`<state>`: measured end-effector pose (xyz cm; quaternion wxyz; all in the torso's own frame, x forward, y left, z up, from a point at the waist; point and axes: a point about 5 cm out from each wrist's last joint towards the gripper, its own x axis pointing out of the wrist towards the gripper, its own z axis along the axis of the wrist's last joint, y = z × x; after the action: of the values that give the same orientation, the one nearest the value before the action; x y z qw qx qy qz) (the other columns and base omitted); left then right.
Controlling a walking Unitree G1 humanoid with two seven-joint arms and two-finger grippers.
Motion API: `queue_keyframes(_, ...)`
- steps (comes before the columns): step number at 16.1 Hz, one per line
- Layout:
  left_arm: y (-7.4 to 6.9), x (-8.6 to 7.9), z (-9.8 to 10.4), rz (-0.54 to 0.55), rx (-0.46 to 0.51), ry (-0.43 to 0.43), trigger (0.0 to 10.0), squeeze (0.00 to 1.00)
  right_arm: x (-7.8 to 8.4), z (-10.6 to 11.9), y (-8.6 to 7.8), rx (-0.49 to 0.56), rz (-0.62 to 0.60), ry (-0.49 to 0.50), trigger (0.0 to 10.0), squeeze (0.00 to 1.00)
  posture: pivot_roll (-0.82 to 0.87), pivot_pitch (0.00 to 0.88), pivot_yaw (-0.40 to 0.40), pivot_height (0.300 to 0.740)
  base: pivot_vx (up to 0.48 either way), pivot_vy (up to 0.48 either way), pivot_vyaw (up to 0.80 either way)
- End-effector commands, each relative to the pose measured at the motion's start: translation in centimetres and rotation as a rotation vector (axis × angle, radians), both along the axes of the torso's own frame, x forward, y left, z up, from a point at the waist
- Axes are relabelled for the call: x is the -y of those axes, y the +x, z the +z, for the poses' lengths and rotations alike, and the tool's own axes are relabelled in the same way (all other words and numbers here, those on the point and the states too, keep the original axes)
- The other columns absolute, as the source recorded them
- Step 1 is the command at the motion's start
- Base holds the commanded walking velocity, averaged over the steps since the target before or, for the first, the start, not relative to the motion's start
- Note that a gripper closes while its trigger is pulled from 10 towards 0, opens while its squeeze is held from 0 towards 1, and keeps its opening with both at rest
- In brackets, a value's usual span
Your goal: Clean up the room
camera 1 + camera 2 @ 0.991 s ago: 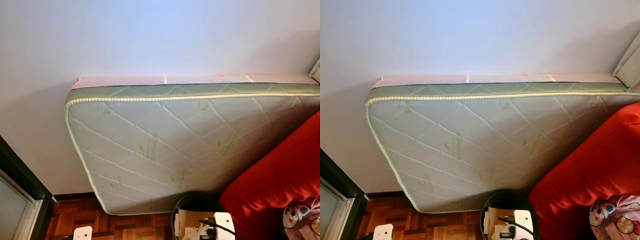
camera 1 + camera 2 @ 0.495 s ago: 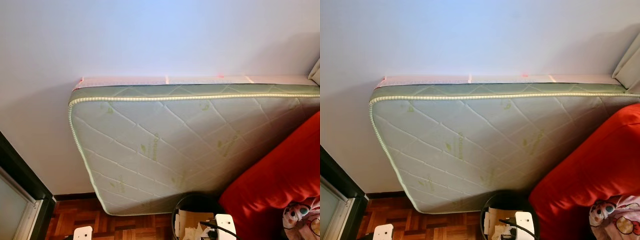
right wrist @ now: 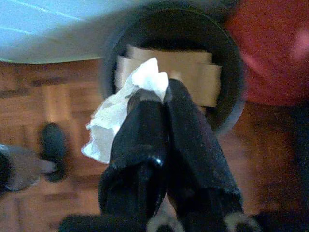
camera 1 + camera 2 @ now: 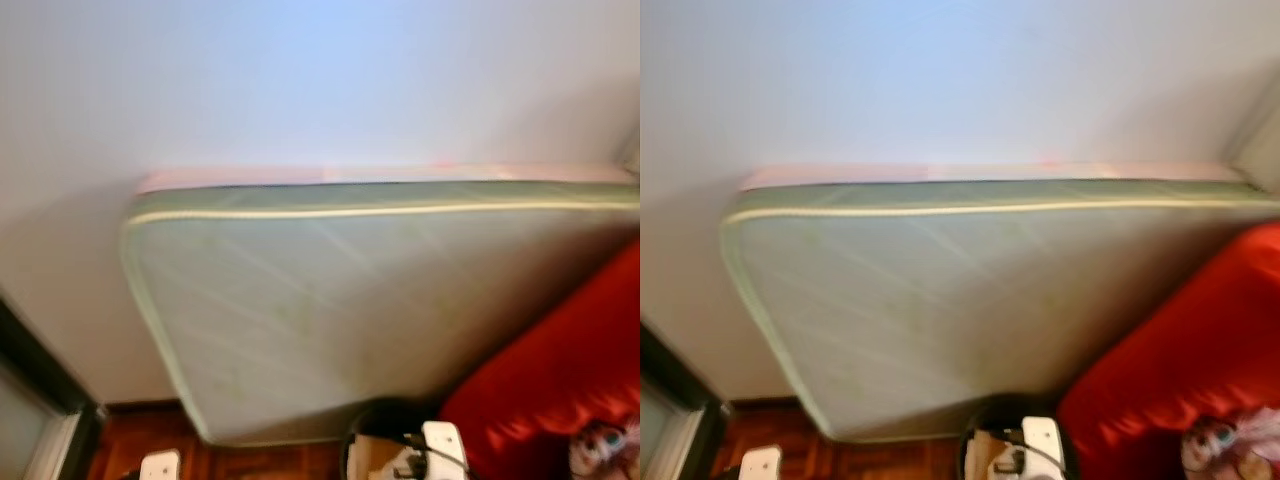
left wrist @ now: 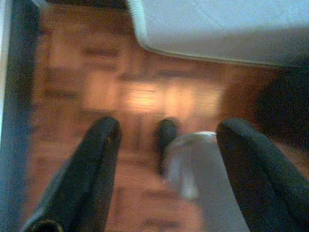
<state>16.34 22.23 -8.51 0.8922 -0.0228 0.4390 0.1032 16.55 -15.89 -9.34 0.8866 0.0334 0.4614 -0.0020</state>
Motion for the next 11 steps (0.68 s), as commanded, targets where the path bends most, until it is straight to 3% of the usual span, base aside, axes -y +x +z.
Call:
queue_keyframes(1, -1.15, -0.41, -0.42, 0.003, -0.042, 0.006, 10.0, 0.00, -0.31, 0.46, 1.08, 0.029, -0.005, 0.006, 10.0, 0.00, 0.10, 0.000, -0.099, 0.726, 0.300, 0.000, 0.00)
queue_keyframes(3, -1.15, -0.42, -0.42, 0.003, -0.042, 0.005, 10.0, 0.00, -0.21, 0.48, 1.12, 0.031, -0.007, 0.004, 10.0, 0.00, 0.10, 0.000, -0.099, 0.726, 0.285, 0.000, 0.00)
queue_keyframes(11, -0.98, -0.32, -0.26, 0.004, 0.003, -0.020, 10.0, 0.00, -0.29, 0.75, 1.63, 0.054, -0.013, 0.021, 10.0, 0.00, 0.10, 0.000, -0.098, 0.726, 0.000, 0.000, 0.00)
